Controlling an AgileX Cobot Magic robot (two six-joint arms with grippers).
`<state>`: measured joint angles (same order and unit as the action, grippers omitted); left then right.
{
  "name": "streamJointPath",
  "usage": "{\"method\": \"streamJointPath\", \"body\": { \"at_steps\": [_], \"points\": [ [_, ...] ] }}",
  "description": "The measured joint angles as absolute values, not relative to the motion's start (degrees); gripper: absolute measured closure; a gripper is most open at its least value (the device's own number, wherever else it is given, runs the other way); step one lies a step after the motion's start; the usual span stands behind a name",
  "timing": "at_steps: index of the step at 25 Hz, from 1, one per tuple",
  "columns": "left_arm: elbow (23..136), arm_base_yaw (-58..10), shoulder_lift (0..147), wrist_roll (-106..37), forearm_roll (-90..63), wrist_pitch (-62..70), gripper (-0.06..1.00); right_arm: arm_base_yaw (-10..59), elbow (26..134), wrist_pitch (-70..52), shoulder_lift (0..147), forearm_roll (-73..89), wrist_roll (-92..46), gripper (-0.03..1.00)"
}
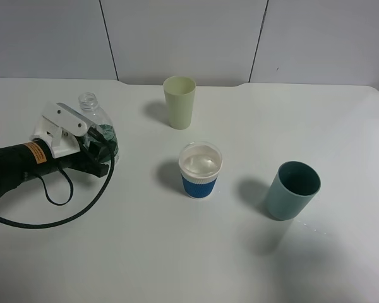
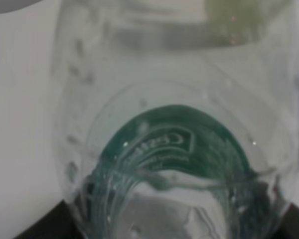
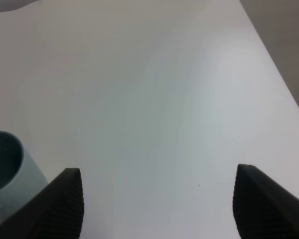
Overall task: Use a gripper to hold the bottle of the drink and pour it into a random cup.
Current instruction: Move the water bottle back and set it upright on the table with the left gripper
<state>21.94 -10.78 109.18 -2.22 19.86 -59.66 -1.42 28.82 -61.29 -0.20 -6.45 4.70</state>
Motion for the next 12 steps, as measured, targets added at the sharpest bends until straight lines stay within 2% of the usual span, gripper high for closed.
{"method": "streamJointPath", "body": {
  "at_steps": [6,7,11,12],
  "points": [
    [21.9,-10.8,109.2,-2.2,18.8,-59.8,0.43,-1.4,28.8,-61.3,-0.2,-6.4,4.7,0.33],
    [21.9,-10.8,109.2,-2.2,18.8,-60.0,0.38,-1.4,28.8,-61.3,-0.2,-6.4,4.7,0.33],
    [21.9,-10.8,109.2,-0.5,17.8,-62.3,0.05,-1.4,28.8,-61.3,-0.2,-6.4,4.7,0.33],
    [21.9,-10.8,109.2,0.0,17.5,-62.7,0.01,-1.4,28.8,-61.3,-0.2,-6.4,4.7,0.33]
  ]
}}
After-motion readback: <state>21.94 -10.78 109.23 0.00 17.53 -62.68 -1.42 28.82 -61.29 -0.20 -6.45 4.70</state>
